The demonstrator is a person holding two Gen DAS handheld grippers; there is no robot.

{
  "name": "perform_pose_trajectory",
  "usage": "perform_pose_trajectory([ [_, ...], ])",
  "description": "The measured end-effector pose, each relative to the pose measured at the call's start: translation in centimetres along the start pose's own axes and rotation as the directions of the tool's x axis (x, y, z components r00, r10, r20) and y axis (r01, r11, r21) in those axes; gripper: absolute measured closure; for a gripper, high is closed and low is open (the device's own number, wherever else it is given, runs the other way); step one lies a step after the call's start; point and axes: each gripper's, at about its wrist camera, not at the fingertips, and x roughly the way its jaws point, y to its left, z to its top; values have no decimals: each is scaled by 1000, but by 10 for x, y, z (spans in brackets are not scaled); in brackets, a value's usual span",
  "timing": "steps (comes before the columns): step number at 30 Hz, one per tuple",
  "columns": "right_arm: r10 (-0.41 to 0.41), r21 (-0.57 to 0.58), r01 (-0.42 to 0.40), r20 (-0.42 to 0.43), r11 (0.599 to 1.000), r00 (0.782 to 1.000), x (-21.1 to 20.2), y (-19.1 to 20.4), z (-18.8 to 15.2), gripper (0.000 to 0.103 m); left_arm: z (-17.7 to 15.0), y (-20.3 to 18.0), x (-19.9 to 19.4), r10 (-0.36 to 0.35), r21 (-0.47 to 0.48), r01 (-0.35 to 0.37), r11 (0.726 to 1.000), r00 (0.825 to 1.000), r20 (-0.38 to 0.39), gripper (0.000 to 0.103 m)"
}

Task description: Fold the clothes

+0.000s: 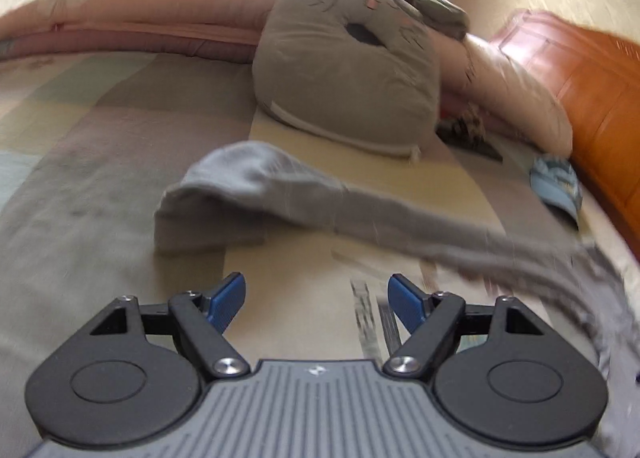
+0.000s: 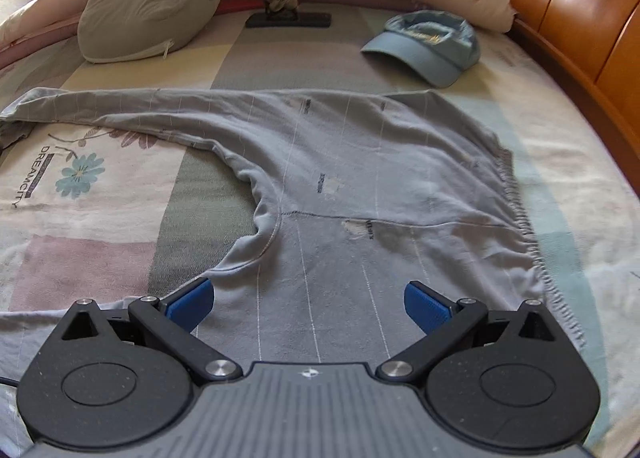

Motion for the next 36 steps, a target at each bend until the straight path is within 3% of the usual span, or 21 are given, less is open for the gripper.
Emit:
perform_pose_trajectory([
  [7,-8,20,8,-2,1000,1000,-3,18,11,0,22,25,32,-39,-42,39,998,999,5,24],
  [15,172,-12,-172,-12,985,985,4,68,44,0,31,43,48,-99,-111,104,988,994,47,24],
  [19,213,-80,-214,-19,974,977,9,99,55,0,33,57,62,-187,-213,195,957,981,59,24],
  [25,231,-154,-236,-45,960,972,15,125,58,0,38,73,84,-230,-324,253,912,967,107,23],
  [27,236,-156,-242,-56,958,970,18,128,58,0,42,79,89,-218,-372,248,895,968,123,23],
  [33,212,-157,-220,-69,963,975,22,129,57,0,60,90,91,-131,-413,208,887,969,207,25],
  [36,193,-159,-202,-69,966,979,24,127,55,0,76,93,83,-115,-377,213,901,957,265,25],
])
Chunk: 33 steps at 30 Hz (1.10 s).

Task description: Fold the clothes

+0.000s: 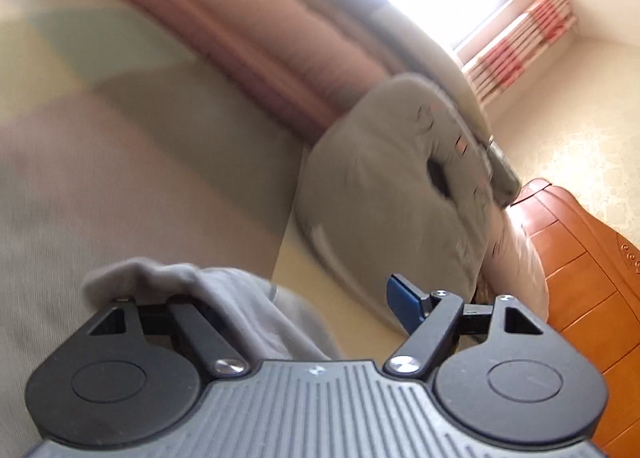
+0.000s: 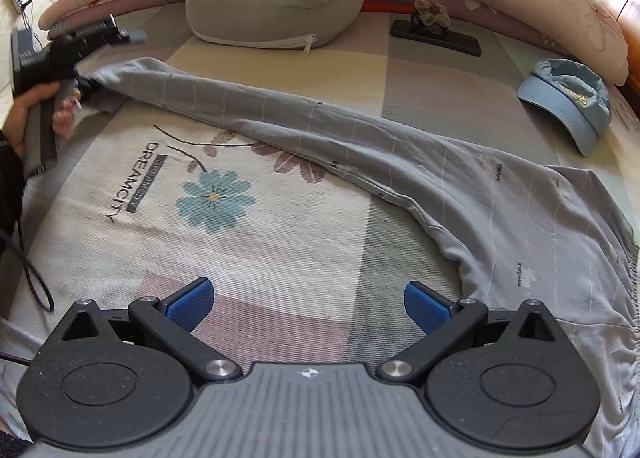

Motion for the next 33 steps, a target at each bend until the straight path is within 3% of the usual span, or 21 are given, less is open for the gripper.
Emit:
perform_pose_trajectory([
  [6,-11,18,11,-10,1000,1000,4,-3,-3,0,27,-21,-17,-41,135,25,990,992,117,25],
  [9,-21,12,21,-14,1000,1000,5,-2,-4,0,25,-17,-14,-4,146,-6,989,998,66,25],
  [12,-20,9,20,-16,1000,1000,7,-1,-5,0,16,1,-9,49,79,-48,996,999,-6,30],
  [16,-28,-1,28,-20,1000,999,7,-1,-5,0,3,23,-8,73,-3,-74,997,996,-42,32],
  [19,-29,6,29,-25,1000,999,9,-2,-5,0,1,37,-2,102,-44,-105,994,993,-55,49],
  [21,-28,3,28,-28,1000,999,11,-1,-5,0,1,45,2,130,-58,-133,989,990,-45,72],
  [24,-31,-10,31,-32,999,999,13,2,-4,0,2,56,8,171,-79,-173,982,985,-32,92],
  [26,-36,-20,35,-35,999,999,13,3,-5,0,3,54,6,186,-59,-187,981,982,-20,95],
  [33,-37,-9,37,-38,999,999,13,1,-6,0,27,36,-37,141,47,-144,989,989,51,95],
])
